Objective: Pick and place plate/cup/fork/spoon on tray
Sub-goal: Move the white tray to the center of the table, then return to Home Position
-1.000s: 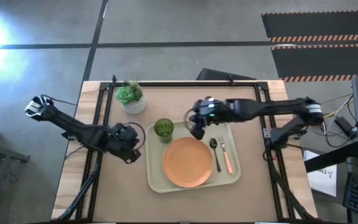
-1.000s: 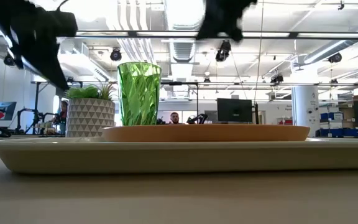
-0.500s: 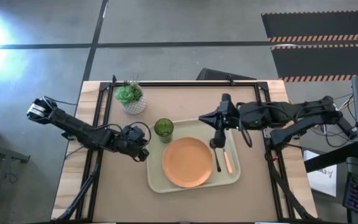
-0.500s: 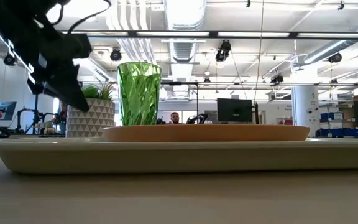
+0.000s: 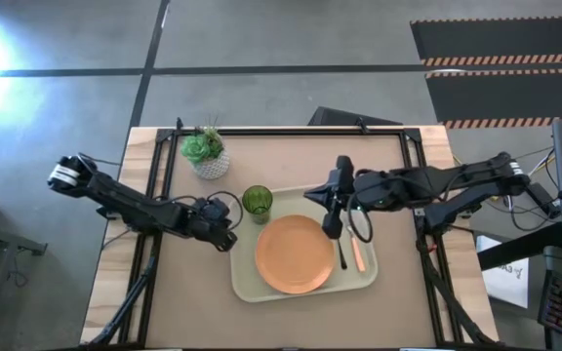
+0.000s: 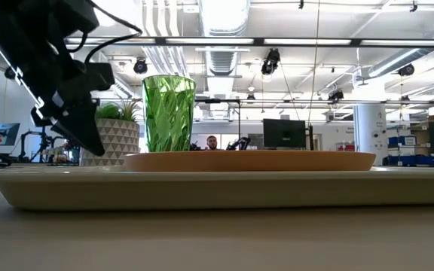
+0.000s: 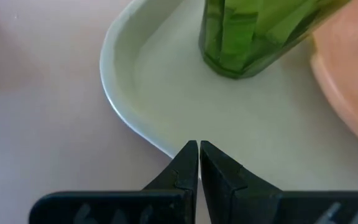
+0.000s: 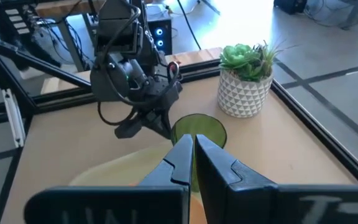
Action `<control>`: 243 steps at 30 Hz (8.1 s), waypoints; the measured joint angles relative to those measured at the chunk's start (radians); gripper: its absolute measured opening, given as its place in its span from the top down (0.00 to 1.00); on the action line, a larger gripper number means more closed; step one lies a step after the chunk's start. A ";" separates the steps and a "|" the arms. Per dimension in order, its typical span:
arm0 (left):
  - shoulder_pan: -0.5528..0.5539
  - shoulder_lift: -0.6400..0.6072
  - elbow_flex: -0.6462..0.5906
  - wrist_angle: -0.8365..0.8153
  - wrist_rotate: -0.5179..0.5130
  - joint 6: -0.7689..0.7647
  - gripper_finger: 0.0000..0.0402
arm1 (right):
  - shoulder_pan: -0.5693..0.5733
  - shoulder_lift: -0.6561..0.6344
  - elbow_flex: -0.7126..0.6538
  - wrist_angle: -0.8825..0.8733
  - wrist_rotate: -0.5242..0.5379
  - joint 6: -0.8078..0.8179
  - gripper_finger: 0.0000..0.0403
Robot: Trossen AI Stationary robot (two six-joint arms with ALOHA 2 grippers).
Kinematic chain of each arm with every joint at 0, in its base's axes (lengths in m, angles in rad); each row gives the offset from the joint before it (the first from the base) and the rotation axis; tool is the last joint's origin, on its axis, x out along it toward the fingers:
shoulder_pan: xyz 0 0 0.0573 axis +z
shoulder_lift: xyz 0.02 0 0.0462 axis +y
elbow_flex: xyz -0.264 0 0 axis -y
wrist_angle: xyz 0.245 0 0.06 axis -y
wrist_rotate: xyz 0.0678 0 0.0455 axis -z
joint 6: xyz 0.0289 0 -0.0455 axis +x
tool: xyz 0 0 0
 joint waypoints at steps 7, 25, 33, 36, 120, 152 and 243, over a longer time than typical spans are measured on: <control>0.001 0.068 0.000 0.004 0.003 -0.033 1.00 | 0.000 0.007 0.000 0.004 0.000 0.000 0.98; 0.085 0.086 -0.027 0.004 -0.067 -0.048 1.00 | 0.000 0.004 0.000 0.004 0.000 -0.002 0.98; 0.096 0.048 -0.051 -0.002 -0.079 -0.047 1.00 | 0.000 0.004 0.000 0.000 0.000 -0.002 0.98; 0.096 0.014 -0.054 -0.020 -0.076 -0.030 1.00 | 0.000 0.004 0.000 0.000 -0.001 -0.002 0.98; 0.069 -1.073 0.074 -0.151 0.568 0.891 1.00 | 0.004 -0.316 -0.001 -0.160 -0.788 -0.286 0.98; 0.069 -1.248 -0.209 0.043 0.541 0.861 1.00 | -0.004 -0.920 -0.898 0.519 -0.719 0.005 0.98; 0.070 -1.159 -0.550 0.433 0.320 1.002 1.00 | -0.118 -1.192 -1.347 0.427 -0.419 -0.657 0.98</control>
